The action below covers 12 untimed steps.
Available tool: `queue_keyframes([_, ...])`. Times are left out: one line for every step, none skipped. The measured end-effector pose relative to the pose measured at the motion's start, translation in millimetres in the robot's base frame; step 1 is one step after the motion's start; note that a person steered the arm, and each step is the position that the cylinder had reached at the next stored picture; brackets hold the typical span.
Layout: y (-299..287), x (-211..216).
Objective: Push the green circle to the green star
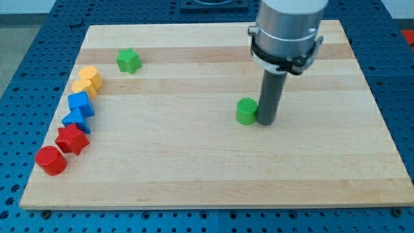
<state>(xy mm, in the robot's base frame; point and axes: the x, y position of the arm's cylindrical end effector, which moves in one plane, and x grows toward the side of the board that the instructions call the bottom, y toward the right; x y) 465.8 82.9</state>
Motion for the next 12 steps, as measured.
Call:
queue_keyframes([-21, -27])
queue_keyframes([-50, -52])
queue_keyframes([-36, -51])
queue_keyframes([1, -36])
queue_keyframes([12, -20])
queue_keyframes([0, -6])
queue_keyframes([-28, -5])
queue_keyframes([-57, -20])
queue_keyframes([-86, -40])
queue_keyframes([-120, -58])
queue_keyframes([-151, -73])
queue_keyframes([-147, -66])
